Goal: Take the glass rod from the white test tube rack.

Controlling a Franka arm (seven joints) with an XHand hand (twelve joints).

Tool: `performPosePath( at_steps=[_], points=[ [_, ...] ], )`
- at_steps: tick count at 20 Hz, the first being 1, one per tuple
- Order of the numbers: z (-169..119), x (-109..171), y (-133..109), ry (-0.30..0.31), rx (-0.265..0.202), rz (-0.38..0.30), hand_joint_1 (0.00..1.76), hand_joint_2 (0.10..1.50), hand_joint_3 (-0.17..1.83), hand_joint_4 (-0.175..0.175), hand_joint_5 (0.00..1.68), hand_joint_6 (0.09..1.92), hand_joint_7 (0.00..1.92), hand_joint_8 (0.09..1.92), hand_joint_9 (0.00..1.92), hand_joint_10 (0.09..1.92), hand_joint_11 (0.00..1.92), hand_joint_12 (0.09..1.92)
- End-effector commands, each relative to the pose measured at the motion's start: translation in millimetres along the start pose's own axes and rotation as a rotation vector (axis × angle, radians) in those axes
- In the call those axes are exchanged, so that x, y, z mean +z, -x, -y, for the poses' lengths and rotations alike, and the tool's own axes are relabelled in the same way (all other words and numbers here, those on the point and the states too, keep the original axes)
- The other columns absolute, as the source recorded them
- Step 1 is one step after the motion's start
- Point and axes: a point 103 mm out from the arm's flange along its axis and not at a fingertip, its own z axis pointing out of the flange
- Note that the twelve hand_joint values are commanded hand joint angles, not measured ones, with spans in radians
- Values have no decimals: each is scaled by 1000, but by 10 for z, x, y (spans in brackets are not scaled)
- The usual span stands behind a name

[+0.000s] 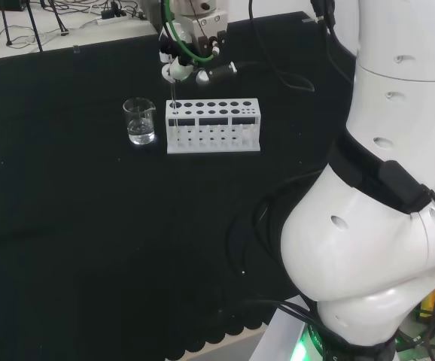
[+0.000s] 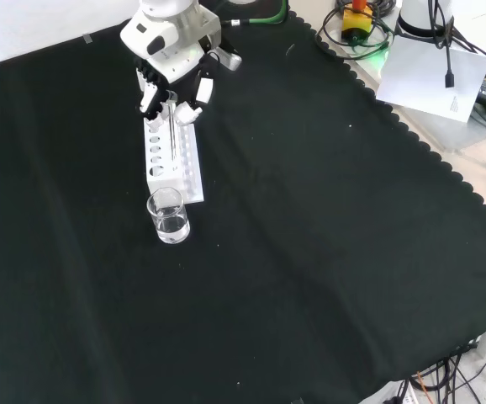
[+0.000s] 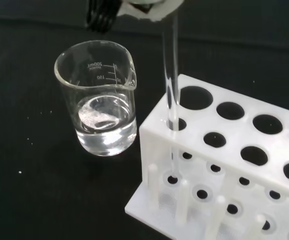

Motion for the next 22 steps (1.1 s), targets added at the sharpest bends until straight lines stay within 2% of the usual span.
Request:
performPosePath(
  at_steps=[1, 3, 5, 8, 12, 17, 22],
  points=[
    [-3, -13, -24, 14, -3, 17, 1103, 959, 435, -175, 794, 1161, 1130, 1034, 1532, 956, 1542, 1015],
    [-8, -23, -35, 22, -1, 25, 1117, 1070, 216, -175, 841, 1191, 1152, 1044, 1552, 956, 1603, 1000],
    [-17, -28, -49, 28, 3, 31, 1131, 1095, 138, -175, 882, 1155, 1175, 1052, 1575, 950, 1664, 984],
    [-8, -30, -61, 73, 14, 41, 1252, 910, 415, -175, 918, 997, 1126, 1113, 1606, 967, 1733, 868],
    [108, -170, -78, 163, 11, 53, 1294, 769, 629, -175, 1000, 873, 1155, 1136, 1582, 975, 1657, 783],
    [381, -488, -112, 192, 16, 37, 1303, 803, 528, -175, 1061, 706, 1158, 1112, 1613, 901, 1641, 736],
    [659, -813, -200, 249, 1, 44, 1302, 854, 427, -175, 1077, 635, 1142, 1116, 1618, 893, 1644, 733]
  ],
)
